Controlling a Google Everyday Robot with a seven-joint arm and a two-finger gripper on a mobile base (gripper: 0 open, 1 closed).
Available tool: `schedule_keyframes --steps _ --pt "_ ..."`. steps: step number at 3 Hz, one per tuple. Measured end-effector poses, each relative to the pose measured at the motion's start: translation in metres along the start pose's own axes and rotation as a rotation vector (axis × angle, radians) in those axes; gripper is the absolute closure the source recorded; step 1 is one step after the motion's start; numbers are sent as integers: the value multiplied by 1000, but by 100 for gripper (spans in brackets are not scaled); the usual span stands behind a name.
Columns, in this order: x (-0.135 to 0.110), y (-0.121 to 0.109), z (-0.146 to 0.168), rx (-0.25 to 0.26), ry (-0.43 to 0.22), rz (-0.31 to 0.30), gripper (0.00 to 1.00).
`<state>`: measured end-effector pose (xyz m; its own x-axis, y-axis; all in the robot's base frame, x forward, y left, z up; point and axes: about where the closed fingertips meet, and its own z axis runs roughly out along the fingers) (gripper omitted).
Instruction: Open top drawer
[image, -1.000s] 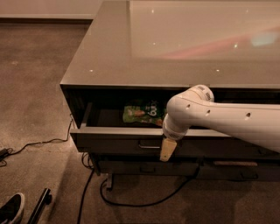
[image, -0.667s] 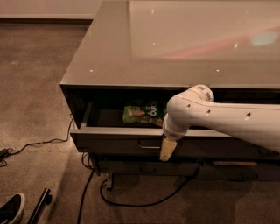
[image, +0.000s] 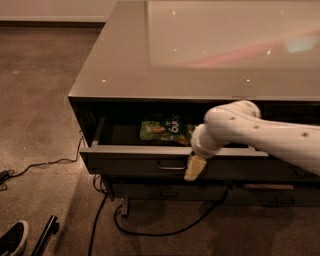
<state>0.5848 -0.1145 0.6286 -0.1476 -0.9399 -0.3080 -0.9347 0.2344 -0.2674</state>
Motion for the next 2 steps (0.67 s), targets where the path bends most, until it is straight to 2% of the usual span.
schedule_keyframes --steps 1,2 --pt "24 1 -9 -8 -51 -16 0" --pt "42 6 -12 -26 -46 -64 0"
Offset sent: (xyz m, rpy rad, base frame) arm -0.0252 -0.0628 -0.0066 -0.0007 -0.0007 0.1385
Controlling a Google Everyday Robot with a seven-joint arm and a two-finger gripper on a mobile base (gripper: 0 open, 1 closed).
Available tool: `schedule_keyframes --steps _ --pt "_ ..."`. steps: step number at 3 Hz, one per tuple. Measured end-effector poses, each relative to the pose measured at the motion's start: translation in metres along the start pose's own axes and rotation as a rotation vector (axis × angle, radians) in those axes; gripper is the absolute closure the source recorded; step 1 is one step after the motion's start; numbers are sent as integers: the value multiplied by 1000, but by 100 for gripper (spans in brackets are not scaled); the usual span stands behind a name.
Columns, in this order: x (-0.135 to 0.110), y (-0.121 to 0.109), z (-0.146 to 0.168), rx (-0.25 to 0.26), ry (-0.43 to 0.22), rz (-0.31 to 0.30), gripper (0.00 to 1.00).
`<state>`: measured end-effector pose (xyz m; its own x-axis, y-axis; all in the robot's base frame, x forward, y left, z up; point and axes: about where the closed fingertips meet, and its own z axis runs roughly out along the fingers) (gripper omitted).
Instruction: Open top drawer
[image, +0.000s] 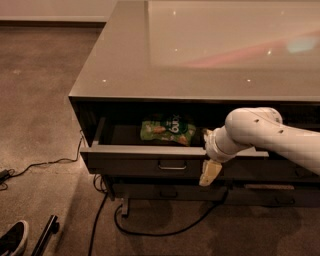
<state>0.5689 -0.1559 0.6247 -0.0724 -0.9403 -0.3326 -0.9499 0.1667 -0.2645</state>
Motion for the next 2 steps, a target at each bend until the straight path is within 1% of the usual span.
schedule_keyframes --steps 1,2 --pt "0 0 0 -1 0 -10 0" --pt "-13 -4 1 7 -15 -41 0"
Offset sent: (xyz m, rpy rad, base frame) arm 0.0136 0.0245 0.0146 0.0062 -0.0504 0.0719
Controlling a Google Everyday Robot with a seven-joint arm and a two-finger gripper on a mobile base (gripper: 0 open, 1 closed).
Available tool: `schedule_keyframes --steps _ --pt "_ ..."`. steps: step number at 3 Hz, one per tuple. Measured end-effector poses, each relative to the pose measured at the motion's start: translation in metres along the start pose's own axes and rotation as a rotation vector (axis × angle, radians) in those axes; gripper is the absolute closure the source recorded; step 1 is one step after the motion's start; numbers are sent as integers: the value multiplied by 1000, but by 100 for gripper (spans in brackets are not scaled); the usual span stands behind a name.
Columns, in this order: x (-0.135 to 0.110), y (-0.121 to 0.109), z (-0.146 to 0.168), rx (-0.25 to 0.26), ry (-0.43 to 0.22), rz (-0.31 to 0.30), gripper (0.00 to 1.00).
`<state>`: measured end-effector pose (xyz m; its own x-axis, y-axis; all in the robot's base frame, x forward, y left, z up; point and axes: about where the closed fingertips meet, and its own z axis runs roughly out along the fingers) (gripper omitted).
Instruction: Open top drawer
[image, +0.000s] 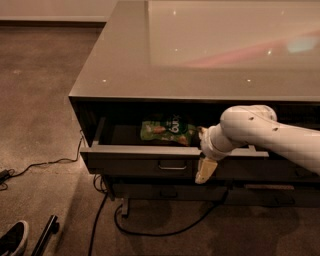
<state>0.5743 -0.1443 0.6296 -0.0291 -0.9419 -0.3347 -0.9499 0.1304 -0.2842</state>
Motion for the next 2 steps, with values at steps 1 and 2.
schedule_keyframes --steps 1,2 --pt "-18 5 -5 2 2 -41 0" --pt "-28 15 -14 1 22 -78 0"
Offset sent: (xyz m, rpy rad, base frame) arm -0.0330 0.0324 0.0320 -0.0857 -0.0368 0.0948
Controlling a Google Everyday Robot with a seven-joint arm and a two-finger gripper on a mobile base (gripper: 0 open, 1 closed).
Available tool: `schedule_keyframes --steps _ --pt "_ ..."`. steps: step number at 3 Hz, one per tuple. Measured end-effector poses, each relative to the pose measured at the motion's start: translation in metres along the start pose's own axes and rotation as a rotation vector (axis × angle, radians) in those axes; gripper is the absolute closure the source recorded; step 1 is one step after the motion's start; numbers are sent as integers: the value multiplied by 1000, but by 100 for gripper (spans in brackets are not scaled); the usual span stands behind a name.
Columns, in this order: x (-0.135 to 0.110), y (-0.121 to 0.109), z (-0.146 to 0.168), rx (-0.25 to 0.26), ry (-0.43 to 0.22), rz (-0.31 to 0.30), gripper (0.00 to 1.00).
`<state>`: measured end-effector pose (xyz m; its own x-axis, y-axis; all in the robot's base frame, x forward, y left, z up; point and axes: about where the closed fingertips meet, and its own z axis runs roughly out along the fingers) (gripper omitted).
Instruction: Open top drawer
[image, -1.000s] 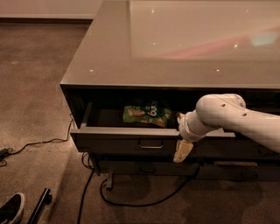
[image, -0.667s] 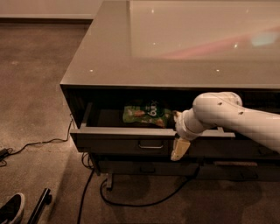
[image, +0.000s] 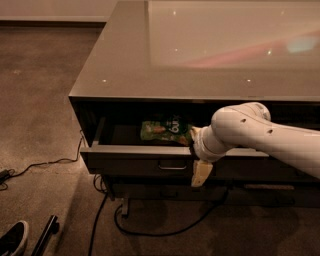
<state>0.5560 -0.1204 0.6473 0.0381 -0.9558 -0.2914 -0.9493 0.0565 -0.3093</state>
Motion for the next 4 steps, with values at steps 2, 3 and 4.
schedule_keyframes --steps 2,3,4 --pt "5 19 -6 -31 55 -16 0" --pt "12 25 -5 -49 83 -15 0" --pt "18 30 -4 -64 110 -14 18"
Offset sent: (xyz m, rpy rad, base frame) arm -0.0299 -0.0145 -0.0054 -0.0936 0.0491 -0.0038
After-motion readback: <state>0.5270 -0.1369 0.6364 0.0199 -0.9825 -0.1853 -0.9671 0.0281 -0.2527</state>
